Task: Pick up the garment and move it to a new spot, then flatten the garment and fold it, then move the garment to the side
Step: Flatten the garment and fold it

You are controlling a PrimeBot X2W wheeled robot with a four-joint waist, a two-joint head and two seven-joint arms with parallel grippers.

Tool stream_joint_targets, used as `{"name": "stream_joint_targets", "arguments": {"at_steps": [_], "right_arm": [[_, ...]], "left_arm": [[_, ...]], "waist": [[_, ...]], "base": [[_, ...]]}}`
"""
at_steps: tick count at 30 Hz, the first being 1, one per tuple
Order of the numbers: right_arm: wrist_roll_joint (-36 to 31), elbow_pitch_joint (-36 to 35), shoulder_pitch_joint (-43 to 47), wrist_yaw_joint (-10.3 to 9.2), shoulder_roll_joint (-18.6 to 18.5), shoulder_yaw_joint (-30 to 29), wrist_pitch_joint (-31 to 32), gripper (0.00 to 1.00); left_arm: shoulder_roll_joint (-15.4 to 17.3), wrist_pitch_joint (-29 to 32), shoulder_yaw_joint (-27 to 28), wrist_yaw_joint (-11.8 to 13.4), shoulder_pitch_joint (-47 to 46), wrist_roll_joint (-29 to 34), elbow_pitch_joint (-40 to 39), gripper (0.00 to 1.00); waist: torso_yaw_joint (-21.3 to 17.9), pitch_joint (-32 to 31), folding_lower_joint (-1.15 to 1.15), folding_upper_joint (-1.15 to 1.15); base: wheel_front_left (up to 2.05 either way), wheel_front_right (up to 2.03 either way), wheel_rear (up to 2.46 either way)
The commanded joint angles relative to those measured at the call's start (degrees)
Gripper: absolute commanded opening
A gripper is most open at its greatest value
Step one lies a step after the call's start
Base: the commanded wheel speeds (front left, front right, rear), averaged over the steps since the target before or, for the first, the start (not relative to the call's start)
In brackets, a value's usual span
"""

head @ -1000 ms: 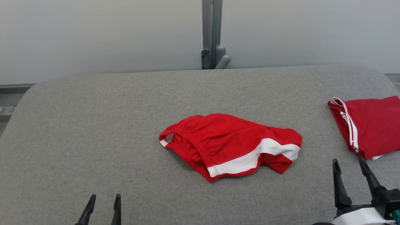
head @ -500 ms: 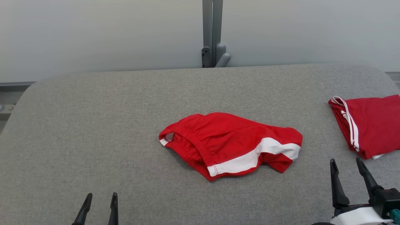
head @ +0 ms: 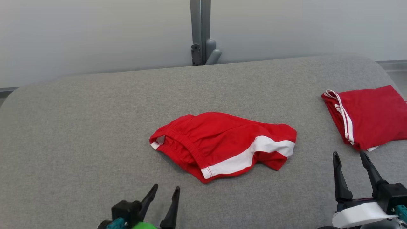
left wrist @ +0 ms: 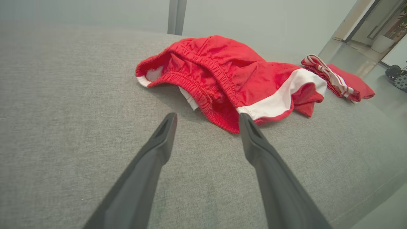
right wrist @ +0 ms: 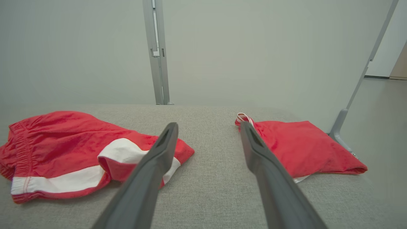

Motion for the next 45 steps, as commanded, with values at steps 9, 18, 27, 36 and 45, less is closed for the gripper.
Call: {"name": "stream_joint_targets", "arguments": {"at_steps": [9,18,27,36,45], "right_arm": [[0.11,-0.65,-2.88,-0.09,0.64,0.84,-0.15,1.0],[0.1,-0.8,-3.69,-0.09,1.02,0.0,-0.15,1.0],[0.13,-0.9,-3.96,-0.09,1.16,-0.5,-0.16,1.0],[0.02,-0.97,-2.72,-0.09,1.24,-1.23,-0.16,1.0],[0.15,-0.34,-2.15,-0.09,1.25,-1.33,-0.16,1.0]], "left_arm": [[-1.23,9.39,-6.81,1.06,-12.99,-8.04,11.47,1.0],[-1.21,6.59,-10.85,3.36,-18.23,-13.81,17.55,1.0],[-1.24,4.23,-14.1,1.84,-21.25,-16.52,21.1,0.0],[2.64,7.42,-13.01,1.43,-20.76,-20.04,11.98,0.0],[16.44,16.87,-8.23,5.61,-11.75,-22.07,-6.99,0.0]], "waist": [[-5.82,5.51,0.0,0.0],[-9.09,7.1,0.0,0.0],[-9.25,7.84,0.0,0.0],[-7.29,7.58,0.0,0.0],[-4.25,7.26,0.0,0.0]], "base": [[0.0,0.0,0.0],[0.0,0.0,0.0],[0.0,0.0,0.0],[0.0,0.0,0.0],[0.0,0.0,0.0]]}}
